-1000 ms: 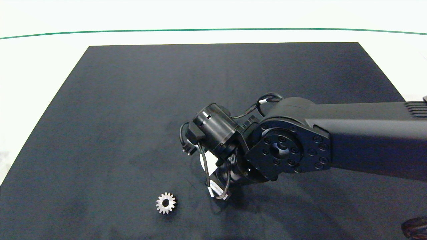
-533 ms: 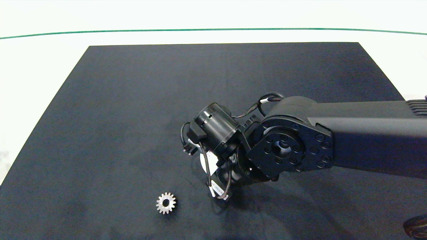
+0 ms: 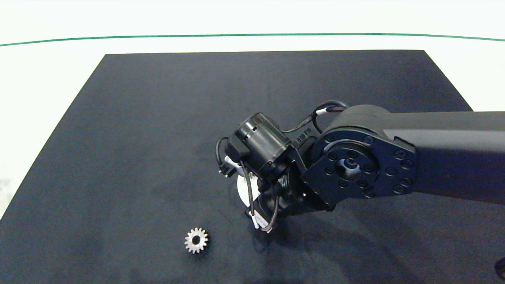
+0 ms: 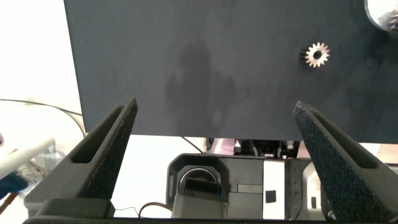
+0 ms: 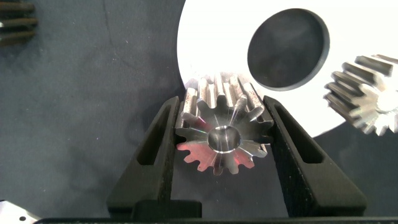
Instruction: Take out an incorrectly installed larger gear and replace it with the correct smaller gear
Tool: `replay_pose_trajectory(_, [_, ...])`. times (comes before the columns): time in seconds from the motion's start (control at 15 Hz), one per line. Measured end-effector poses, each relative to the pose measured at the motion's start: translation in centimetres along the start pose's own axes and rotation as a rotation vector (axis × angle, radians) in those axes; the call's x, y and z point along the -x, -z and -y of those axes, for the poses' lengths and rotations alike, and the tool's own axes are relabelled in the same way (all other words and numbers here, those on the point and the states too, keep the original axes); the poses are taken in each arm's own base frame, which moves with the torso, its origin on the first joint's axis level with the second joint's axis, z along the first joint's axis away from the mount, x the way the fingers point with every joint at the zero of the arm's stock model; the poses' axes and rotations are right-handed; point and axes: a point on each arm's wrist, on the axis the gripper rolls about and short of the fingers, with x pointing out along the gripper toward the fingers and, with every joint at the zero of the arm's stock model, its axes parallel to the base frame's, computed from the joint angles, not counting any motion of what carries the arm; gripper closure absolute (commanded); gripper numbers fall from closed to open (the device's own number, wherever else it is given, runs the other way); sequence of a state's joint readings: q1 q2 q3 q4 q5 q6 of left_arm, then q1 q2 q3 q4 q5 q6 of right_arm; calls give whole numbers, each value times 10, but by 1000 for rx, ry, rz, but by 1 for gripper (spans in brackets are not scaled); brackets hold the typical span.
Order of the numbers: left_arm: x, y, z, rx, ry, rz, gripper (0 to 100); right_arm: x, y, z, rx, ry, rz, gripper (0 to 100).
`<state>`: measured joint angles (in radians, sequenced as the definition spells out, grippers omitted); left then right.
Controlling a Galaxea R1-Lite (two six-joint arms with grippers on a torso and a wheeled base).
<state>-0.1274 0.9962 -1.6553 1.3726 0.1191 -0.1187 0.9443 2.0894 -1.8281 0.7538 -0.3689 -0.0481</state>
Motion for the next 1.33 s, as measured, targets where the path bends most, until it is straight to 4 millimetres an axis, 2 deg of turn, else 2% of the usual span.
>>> replay_pose_trajectory(0.33, [0, 0, 0, 0, 0, 0, 0, 23, 1, 7, -13, 4, 46, 100])
replay_pose_trajectory(0.6, [1, 1, 0, 1, 0, 2, 0, 36, 15, 10, -16, -4, 31, 100])
replay_pose_trajectory(0.93, [1, 1, 0, 2, 0, 3, 0, 49, 56, 16, -92, 1, -42, 100])
replay_pose_trajectory(1.33, [1, 1, 0, 0, -1, 1, 0, 38, 111, 15, -120, 7, -59, 100])
